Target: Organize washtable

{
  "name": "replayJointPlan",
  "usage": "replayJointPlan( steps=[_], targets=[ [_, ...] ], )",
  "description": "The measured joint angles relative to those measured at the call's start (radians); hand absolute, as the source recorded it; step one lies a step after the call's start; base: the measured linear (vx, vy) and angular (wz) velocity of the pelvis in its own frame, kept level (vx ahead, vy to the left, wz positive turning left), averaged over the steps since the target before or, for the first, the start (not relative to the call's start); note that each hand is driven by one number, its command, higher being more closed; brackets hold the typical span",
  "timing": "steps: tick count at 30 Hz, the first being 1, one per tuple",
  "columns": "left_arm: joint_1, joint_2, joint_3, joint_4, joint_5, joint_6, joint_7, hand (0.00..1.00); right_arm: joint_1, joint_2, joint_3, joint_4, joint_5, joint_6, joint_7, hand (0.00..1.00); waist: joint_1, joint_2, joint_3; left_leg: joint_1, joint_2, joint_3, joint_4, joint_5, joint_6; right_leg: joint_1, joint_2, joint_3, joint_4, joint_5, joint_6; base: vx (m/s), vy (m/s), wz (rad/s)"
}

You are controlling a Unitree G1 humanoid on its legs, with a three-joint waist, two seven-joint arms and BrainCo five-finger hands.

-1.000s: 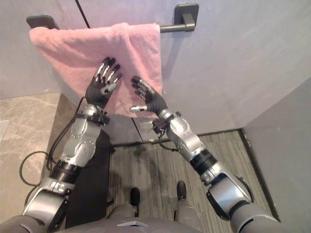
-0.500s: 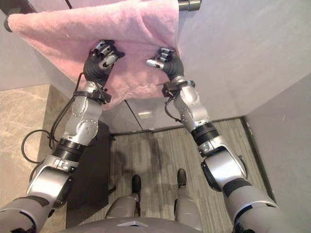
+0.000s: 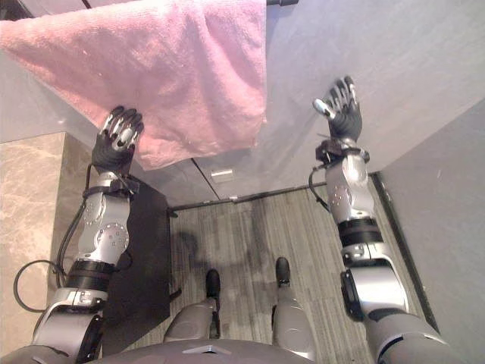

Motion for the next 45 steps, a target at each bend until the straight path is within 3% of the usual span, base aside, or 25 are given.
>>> replayJointPlan(
  steps=[7,12,18,23,27,31,32,37,45],
  targets=[
    [0.181,-0.092,0.026,0.001,0.0,0.018,0.002,0.0,0.127,0.026,-0.057,-0.04,-0.014,0.0,0.001,0.0,0.003,0.0,0.0,0.023,0.0,-0.003,0.0,-0.002,0.001,0.023,-0.001,-0.003,0.0,-0.006,-0.001,-0.01,-0.001,0.01],
    [0.253,-0.126,0.025,0.069,0.02,0.045,-0.007,0.0,0.228,0.041,-0.098,-0.035,-0.092,0.005,-0.001,0.0,0.002,0.001,-0.003,0.031,-0.001,-0.004,-0.002,-0.001,0.001,0.033,-0.003,-0.007,0.0,-0.011,0.005,-0.01,0.001,0.02],
    [0.313,-0.158,-0.013,0.208,0.23,0.085,-0.017,0.0,0.363,0.057,-0.166,0.061,-0.21,0.045,-0.01,0.0,-0.003,0.004,-0.055,0.049,-0.001,-0.018,0.002,-0.004,0.002,0.063,-0.006,-0.029,0.0,-0.021,0.01,0.03,0.006,0.08],
    [0.359,-0.199,-0.016,0.341,0.415,0.106,-0.028,0.0,0.513,0.108,-0.189,0.106,-0.256,0.048,0.011,0.0,-0.017,0.001,-0.09,0.07,0.0,-0.01,0.017,-0.027,0.003,0.086,-0.006,-0.023,0.0,-0.035,0.011,0.03,0.01,-0.04],
    [0.399,-0.231,-0.015,0.505,0.525,0.114,-0.033,0.0,0.634,0.148,-0.191,0.237,-0.346,0.048,0.046,0.0,-0.028,0.001,-0.149,0.078,0.001,0.002,0.032,-0.055,0.0,0.092,-0.003,-0.007,0.0,-0.044,0.011,0.05,0.008,-0.13],
    [0.39,-0.258,0.0,0.736,0.621,0.138,-0.026,0.0,0.698,0.199,-0.195,0.495,-0.43,0.071,0.077,0.0,-0.036,-0.002,-0.163,0.108,0.001,0.021,0.051,-0.081,0.001,0.121,-0.003,0.009,-0.001,-0.053,0.007,0.03,0.017,-0.15],
    [0.391,-0.272,0.046,0.803,0.643,0.15,-0.024,0.0,0.711,0.224,-0.225,0.586,-0.432,0.08,0.079,0.0,-0.041,-0.006,-0.169,0.116,0.001,0.028,0.053,-0.086,0.002,0.127,-0.003,0.016,-0.001,-0.055,0.006,0.02,0.016,-0.12],
    [0.396,-0.288,0.148,0.872,0.649,0.182,0.014,0.0,0.753,0.261,-0.39,0.718,-0.433,0.114,0.058,0.0,-0.055,-0.008,-0.191,0.147,0.001,0.061,0.058,-0.106,0.002,0.146,0.001,0.048,0.0,-0.056,0.005,0.0,0.018,-0.2],
    [0.397,-0.292,0.172,0.885,0.674,0.186,0.01,0.0,0.817,0.277,-0.423,0.722,-0.435,0.116,0.057,0.0,-0.081,0.004,-0.186,0.158,0.031,0.076,0.094,-0.134,-0.013,0.127,0.033,0.062,0.097,-0.101,-0.021,-0.01,-0.015,-0.09]
  ],
)
